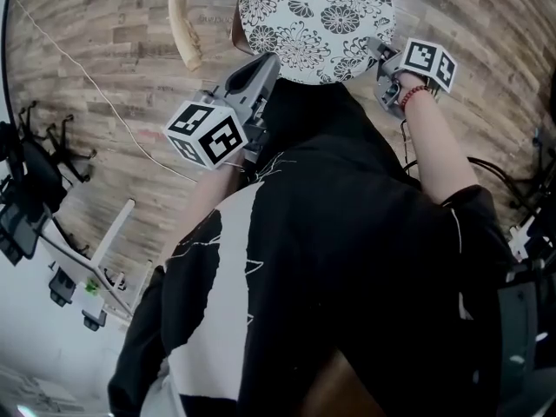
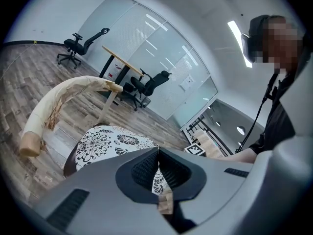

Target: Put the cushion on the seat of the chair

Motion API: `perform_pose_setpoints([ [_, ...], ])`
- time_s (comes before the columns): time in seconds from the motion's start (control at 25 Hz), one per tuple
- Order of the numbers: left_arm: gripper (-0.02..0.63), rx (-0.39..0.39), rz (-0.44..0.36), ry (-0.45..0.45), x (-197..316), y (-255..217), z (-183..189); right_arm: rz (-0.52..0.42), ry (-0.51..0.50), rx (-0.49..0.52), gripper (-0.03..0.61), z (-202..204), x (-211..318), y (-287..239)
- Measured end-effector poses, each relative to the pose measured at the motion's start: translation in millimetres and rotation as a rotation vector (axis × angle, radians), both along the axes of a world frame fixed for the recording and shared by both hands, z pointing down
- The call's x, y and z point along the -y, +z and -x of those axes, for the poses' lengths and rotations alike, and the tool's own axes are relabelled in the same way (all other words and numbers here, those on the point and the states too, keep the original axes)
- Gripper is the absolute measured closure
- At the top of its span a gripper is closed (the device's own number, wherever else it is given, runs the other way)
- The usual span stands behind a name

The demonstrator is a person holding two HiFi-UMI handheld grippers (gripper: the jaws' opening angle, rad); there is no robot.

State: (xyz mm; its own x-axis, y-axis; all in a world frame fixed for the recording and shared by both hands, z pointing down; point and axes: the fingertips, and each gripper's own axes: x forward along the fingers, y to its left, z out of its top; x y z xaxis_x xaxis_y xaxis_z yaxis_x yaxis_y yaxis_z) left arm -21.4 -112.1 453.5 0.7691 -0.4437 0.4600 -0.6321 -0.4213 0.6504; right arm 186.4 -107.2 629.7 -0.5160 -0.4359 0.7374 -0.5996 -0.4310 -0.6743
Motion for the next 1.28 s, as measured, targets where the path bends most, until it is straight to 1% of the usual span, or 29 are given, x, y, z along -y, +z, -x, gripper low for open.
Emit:
perform_pose_setpoints([
  [0.28,0.598,-0.004,0.004,0.006,-8,15,-4,0.007,-0.019,-0.036,0.546,2,-7,21],
  [0.6,0.598,0.001,0.025,0.019,-5,27,2,0.036,-0.002,-0.051,0.546,3,-12,36],
  [0.8,0.598,0.004,0.031,0.028,-6,33,0,0.056,0.012,-0.043,0.546,1,-18,47],
  [1.16,0.598,0.013,0.045,0.030,-6,49,-1,0.068,-0.023,-0.052,0.546,3,-16,64],
  [1.28,0.598,0.014,0.042,0.033,-4,54,-3,0.066,-0.019,-0.049,0.546,3,-15,70],
])
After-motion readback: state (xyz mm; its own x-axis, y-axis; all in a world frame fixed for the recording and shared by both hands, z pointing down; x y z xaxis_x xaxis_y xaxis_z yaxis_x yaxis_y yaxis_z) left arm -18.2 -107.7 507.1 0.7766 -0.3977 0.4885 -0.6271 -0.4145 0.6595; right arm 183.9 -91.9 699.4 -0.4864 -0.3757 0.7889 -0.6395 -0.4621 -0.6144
